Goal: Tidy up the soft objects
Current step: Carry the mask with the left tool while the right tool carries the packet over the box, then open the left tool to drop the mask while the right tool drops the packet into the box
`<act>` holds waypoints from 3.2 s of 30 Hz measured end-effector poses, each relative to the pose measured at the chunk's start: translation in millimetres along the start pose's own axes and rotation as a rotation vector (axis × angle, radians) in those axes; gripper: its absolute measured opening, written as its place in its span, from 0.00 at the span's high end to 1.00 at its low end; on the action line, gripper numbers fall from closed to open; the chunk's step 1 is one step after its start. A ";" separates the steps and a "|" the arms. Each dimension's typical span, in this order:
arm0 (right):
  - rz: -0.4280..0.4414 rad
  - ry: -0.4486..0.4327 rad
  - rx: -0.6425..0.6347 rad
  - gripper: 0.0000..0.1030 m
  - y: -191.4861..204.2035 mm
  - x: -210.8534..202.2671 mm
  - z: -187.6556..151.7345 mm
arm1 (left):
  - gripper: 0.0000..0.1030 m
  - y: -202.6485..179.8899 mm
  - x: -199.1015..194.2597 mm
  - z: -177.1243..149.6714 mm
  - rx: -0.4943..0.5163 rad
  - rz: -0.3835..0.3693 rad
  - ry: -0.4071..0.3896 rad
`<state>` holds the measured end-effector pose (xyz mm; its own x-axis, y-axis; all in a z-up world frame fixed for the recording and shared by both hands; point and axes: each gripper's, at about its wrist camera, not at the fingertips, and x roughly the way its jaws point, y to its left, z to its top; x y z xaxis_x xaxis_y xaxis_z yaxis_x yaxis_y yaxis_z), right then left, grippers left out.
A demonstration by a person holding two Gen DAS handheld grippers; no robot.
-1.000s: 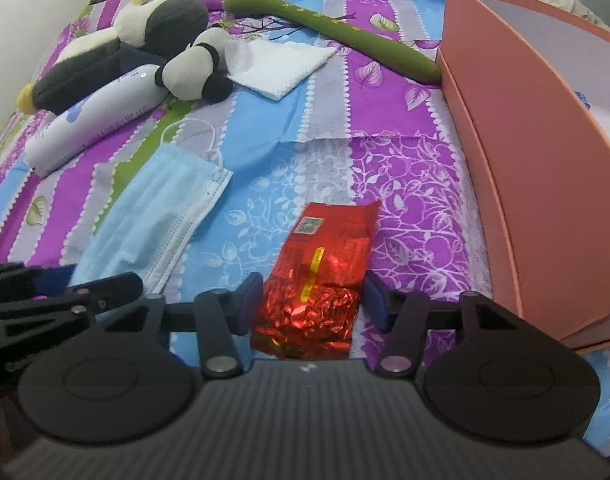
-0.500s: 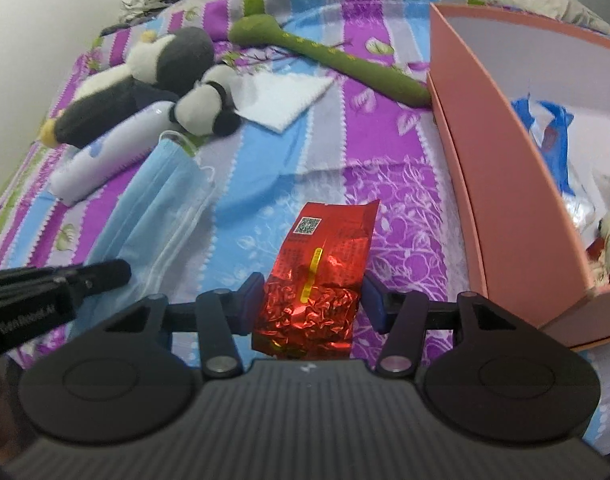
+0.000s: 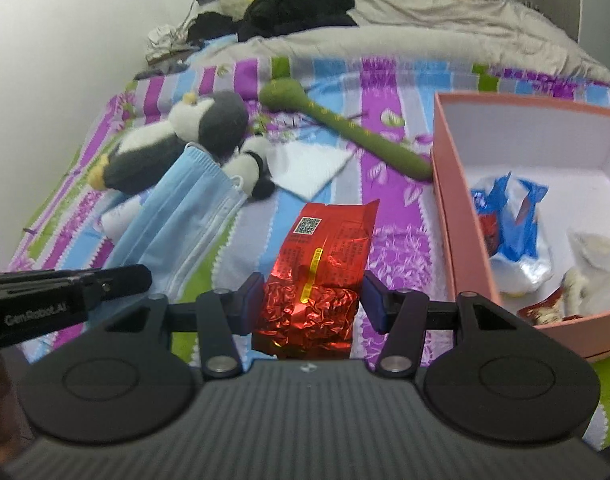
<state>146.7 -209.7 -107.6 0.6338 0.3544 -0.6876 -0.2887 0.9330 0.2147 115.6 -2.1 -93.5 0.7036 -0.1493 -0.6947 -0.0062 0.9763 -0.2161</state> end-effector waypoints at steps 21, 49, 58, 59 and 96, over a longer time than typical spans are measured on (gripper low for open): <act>0.042 -0.178 -0.006 0.46 5.5 -94.6 19.0 | 0.96 -33.1 -65.6 15.4 0.005 -0.095 -0.111; -0.148 -0.218 0.159 0.46 -97.0 -145.6 -2.1 | 0.96 -162.5 -10.2 22.9 0.166 -0.314 -0.009; -0.150 -0.162 0.213 0.46 -147.4 -110.5 14.0 | 0.96 -205.3 58.8 60.7 0.200 -0.304 0.043; -0.151 -0.157 0.216 0.46 -152.6 -106.2 15.9 | 0.96 -211.4 67.5 63.9 0.212 -0.303 0.049; -0.186 -0.092 0.303 0.29 -219.9 -61.4 35.2 | 0.59 -236.7 114.5 86.0 0.273 -0.272 0.110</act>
<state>196.6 -434.5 -88.1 0.7214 0.1678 -0.6718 0.0545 0.9534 0.2967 258.8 -236.9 -62.9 0.5733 -0.4092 -0.7098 0.3695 0.9024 -0.2218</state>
